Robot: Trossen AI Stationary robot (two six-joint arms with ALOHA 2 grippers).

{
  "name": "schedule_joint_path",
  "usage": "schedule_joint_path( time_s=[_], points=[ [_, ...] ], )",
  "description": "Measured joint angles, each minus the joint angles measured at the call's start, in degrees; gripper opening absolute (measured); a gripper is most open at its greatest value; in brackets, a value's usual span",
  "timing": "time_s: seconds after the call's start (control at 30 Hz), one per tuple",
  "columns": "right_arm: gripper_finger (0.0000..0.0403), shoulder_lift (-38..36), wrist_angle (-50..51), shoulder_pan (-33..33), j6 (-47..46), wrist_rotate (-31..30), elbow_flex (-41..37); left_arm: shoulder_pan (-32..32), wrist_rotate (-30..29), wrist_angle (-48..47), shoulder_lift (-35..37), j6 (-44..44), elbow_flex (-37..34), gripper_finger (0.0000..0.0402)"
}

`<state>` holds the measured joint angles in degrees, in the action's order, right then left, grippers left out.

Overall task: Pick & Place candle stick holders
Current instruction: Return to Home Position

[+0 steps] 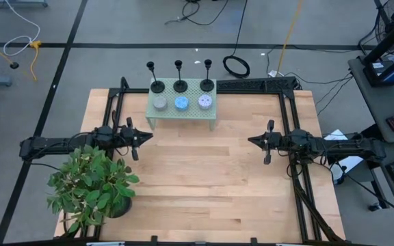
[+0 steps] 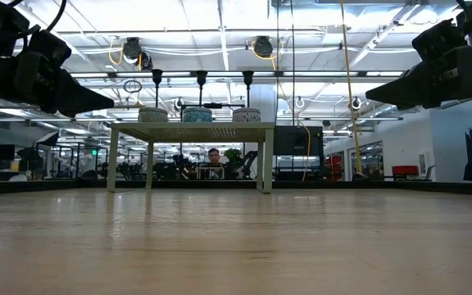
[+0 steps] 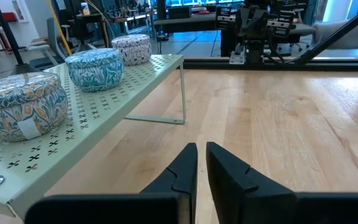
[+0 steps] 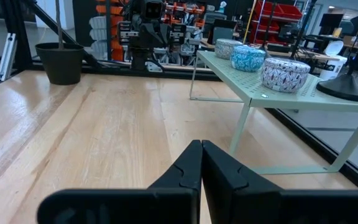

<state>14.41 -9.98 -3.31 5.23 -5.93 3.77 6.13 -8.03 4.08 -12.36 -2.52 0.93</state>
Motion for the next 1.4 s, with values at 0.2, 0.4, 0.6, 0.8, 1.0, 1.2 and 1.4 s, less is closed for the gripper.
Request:
schedule_joint_path(
  time_s=[0.2, 0.4, 0.6, 0.8, 1.0, 1.2, 1.4],
  points=[
    [0.0004, 0.0, 0.0, 0.0, 0.0, 0.0, 0.0, 0.0, 0.0, 0.0, 0.0, 0.0, 0.0, 0.0042],
    [0.0004, 0.0, 0.0, 0.0, 0.0, 0.0, 0.0, 0.0, 0.0, 0.0, 0.0, 0.0, 0.0, 0.0042],
    [0.0004, 0.0, 0.0, 0.0, 0.0, 0.0, 0.0, 0.0, 0.0, 0.0, 0.0, 0.0, 0.0, 0.0042],
    [0.0004, 0.0, 0.0, 0.0, 0.0, 0.0, 0.0, 0.0, 0.0, 0.0, 0.0, 0.0, 0.0, 0.0042],
    [0.0004, 0.0, 0.0, 0.0, 0.0, 0.0, 0.0, 0.0, 0.0, 0.0, 0.0, 0.0, 0.0, 0.0042],
    [0.0004, 0.0, 0.0, 0.0, 0.0, 0.0, 0.0, 0.0, 0.0, 0.0, 0.0, 0.0, 0.0, 0.0042],
    [0.0004, 0.0, 0.0, 0.0, 0.0, 0.0, 0.0, 0.0, 0.0, 0.0, 0.0, 0.0, 0.0, 0.0042]
  ],
)
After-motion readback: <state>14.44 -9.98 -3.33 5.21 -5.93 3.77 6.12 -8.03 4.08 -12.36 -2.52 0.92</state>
